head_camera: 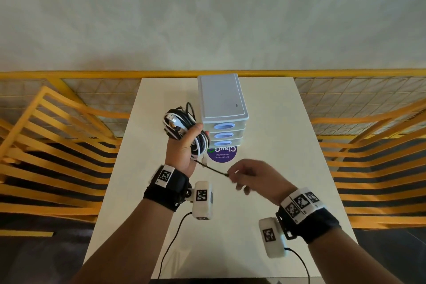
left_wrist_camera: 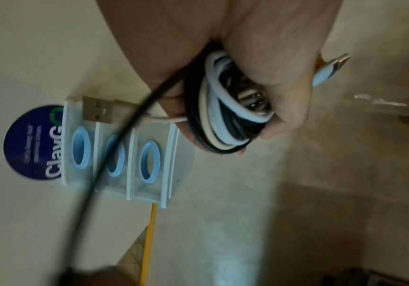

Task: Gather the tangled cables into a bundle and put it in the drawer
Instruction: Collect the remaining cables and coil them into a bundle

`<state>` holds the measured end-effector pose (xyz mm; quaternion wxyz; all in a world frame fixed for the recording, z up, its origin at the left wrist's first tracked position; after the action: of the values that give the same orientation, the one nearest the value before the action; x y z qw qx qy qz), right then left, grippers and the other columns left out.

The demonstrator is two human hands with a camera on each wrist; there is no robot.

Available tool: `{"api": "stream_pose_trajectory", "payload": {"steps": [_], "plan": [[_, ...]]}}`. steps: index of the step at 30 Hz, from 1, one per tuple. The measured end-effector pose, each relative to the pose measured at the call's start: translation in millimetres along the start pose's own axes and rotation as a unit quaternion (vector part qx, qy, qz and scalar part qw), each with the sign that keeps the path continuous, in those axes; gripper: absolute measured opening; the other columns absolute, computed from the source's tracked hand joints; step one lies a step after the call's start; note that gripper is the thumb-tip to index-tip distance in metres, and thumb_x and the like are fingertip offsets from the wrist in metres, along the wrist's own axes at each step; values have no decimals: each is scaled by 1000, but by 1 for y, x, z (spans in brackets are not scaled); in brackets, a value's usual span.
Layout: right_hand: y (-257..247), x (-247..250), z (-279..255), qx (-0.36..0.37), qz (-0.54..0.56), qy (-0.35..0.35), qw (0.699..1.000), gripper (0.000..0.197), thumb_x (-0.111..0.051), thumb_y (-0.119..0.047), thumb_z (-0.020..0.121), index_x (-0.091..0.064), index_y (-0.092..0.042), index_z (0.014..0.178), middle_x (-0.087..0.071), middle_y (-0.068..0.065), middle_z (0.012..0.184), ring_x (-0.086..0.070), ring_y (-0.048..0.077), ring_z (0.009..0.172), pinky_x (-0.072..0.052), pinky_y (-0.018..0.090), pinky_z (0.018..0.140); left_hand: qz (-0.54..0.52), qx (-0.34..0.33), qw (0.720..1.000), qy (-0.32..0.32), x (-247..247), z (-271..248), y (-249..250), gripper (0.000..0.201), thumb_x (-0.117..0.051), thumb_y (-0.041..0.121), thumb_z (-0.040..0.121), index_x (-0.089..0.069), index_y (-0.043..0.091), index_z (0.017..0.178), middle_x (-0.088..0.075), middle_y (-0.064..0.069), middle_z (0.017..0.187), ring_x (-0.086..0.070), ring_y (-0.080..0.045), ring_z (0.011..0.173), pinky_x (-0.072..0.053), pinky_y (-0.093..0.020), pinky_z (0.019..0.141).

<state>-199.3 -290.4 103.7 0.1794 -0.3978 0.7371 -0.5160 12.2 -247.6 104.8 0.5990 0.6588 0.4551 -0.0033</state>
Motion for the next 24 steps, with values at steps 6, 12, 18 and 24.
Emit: {"api": "stream_pose_trajectory", "payload": {"steps": [6,12,18,24], "plan": [[-40,9,4,140,-2,196,971,13,-78,-12,86,-72,-21,93,-74,1,77,-65,12,64,-54,20,64,180,2,977,-116,-6,-15,-1,14,-80,8,76,-77,13,88,-73,-15,84,-71,-31,78,-58,-46,77],[-53,-2,8,146,94,222,959,18,-76,0,86,-72,-14,96,-78,5,79,-74,17,70,-59,24,70,159,32,974,-156,-19,-21,-3,23,-78,1,85,-74,0,108,-74,-23,104,-73,-35,95,-59,-46,82],[-45,-6,12,154,147,194,958,17,-62,-1,98,-76,-7,104,-80,4,88,-75,15,78,-60,29,79,134,58,980,-135,-18,-21,-11,35,-77,8,80,-73,2,114,-72,-25,113,-70,-40,103,-58,-47,86],[-36,2,5,181,-72,174,965,25,-62,-19,99,-77,-37,108,-75,-20,106,-66,5,107,-49,26,90,143,83,977,-135,-8,-20,-19,44,-79,10,79,-69,-4,119,-67,-35,115,-69,-41,97,-58,-44,77]]}}
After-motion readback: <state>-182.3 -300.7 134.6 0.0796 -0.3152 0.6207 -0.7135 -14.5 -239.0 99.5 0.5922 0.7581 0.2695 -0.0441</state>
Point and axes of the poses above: each hand's wrist, its own z-axis towards the middle knuckle, its own x-axis out of the back of the hand, y = z × x, the point moved 1 cm from there along z, towards the middle knuckle
